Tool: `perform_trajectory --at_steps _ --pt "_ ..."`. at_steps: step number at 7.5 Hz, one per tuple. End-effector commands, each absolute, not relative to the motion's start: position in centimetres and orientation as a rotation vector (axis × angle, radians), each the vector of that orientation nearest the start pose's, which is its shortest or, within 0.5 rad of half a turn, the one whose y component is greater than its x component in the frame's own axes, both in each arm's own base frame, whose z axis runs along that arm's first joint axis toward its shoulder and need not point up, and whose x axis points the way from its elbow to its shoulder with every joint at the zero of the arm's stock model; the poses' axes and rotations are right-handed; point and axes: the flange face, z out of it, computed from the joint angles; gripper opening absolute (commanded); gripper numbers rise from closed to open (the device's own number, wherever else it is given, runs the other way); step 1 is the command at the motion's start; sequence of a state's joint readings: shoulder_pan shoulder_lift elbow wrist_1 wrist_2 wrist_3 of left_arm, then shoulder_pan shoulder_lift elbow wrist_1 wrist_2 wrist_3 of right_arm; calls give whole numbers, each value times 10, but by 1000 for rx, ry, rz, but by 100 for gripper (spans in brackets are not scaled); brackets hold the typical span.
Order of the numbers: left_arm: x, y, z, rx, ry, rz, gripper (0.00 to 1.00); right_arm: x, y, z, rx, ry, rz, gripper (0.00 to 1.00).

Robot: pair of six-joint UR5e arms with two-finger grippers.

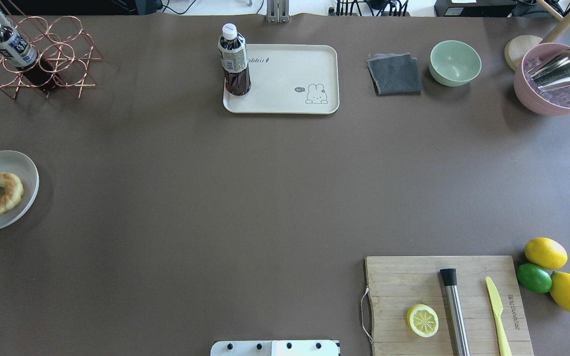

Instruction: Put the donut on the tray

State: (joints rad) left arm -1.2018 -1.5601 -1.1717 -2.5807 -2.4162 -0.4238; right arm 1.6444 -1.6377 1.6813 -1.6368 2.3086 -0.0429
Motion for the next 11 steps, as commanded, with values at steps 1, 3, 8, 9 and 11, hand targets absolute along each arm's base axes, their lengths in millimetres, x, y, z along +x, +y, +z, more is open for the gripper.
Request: perform_trajectory --at_steps 1,3,8,9,11 --pt "117 -469 714 220 1035 227 0 100 -456 645 23 -738 37 100" --pt "115 -474 657 163 1163 138 0 100 -457 644 23 -738 38 100" --pt "146 -463 492 81 1322 -51 0 85 -470 585 123 -783 -31 100" --pt "173 -452 469 91 1316 -67 0 82 -480 565 160 -783 -58 100" --pt "238 -427 420 64 1226 -72 0 65 -486 540 190 -784 -99 100"
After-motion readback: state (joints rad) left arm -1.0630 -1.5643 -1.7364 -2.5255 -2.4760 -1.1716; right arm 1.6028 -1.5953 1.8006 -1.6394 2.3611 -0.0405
